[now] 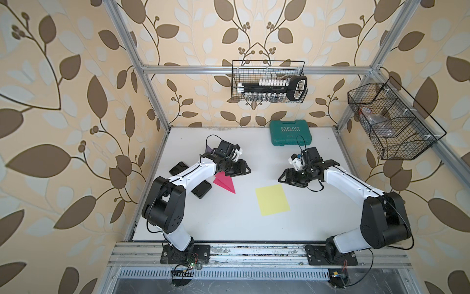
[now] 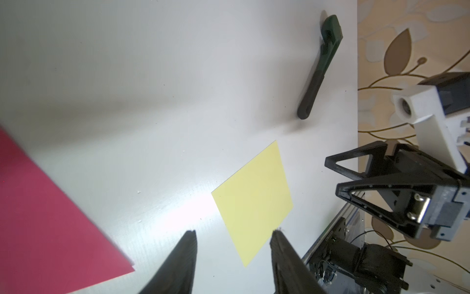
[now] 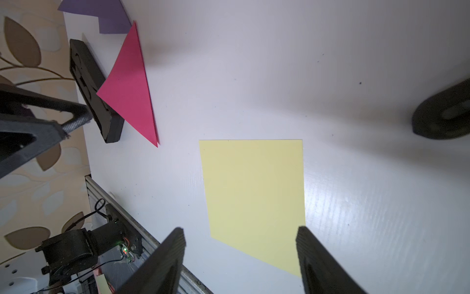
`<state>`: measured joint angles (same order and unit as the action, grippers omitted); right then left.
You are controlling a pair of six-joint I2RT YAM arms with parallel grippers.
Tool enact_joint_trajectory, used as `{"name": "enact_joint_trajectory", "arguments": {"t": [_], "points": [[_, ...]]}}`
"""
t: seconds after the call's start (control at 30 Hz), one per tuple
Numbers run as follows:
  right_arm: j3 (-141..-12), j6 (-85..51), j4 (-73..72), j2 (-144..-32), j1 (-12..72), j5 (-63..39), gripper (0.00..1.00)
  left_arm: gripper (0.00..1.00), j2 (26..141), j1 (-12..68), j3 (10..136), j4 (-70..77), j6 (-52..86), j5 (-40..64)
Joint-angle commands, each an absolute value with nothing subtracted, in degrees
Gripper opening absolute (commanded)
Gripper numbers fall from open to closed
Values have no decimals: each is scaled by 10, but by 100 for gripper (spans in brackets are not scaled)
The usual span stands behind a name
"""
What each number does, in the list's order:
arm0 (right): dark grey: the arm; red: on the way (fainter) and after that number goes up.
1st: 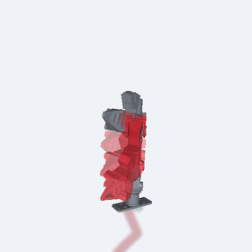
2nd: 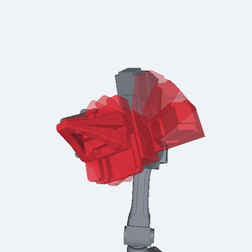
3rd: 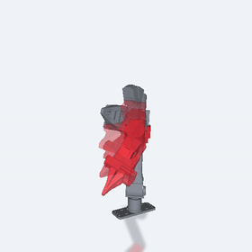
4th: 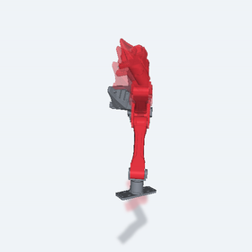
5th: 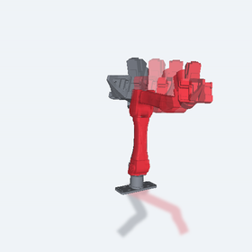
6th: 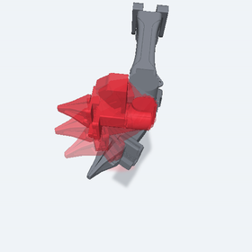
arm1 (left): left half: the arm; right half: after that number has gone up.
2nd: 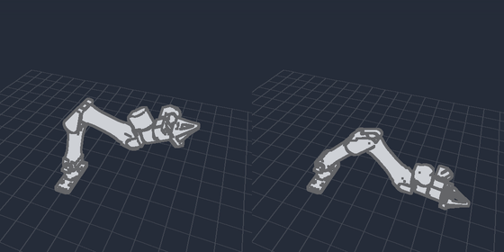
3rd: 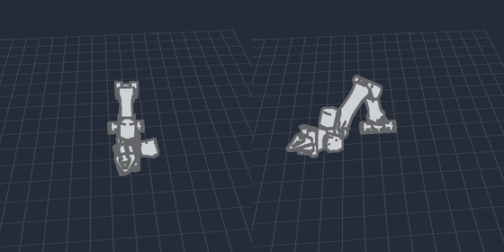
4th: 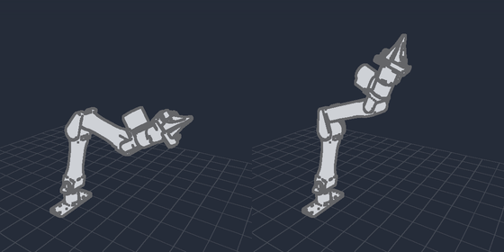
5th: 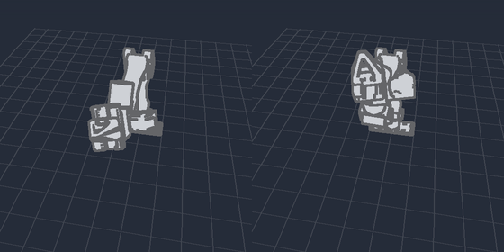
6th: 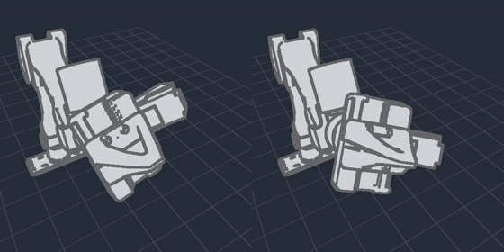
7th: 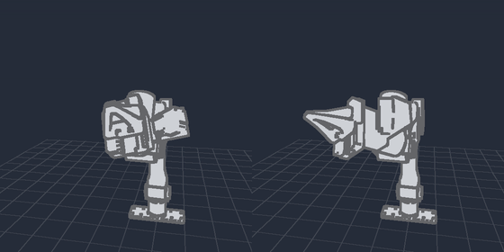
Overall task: Fold the square paper diagonally
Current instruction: Move the paper to the center of the board.
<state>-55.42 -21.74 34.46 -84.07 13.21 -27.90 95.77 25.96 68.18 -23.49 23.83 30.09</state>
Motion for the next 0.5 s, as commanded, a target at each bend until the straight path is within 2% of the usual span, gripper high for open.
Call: {"name": "enact_joint_trajectory", "arguments": {"t": [0.0, 0.17, 0.3, 0.47], "points": [[-518, -238, 353, -811, 131, -300, 78, 52, 989, 283, 724, -276, 211, 327], [-452, -284, 339, -755, 132, -309, 90, 56, 1020, 306, 750, -318, 180, 356], [-406, -309, 326, -728, 134, -315, 91, 58, 1038, 319, 756, -331, 175, 366], [-358, -331, 303, -725, 134, -322, 92, 56, 1070, 336, 786, -364, 175, 342]]}}
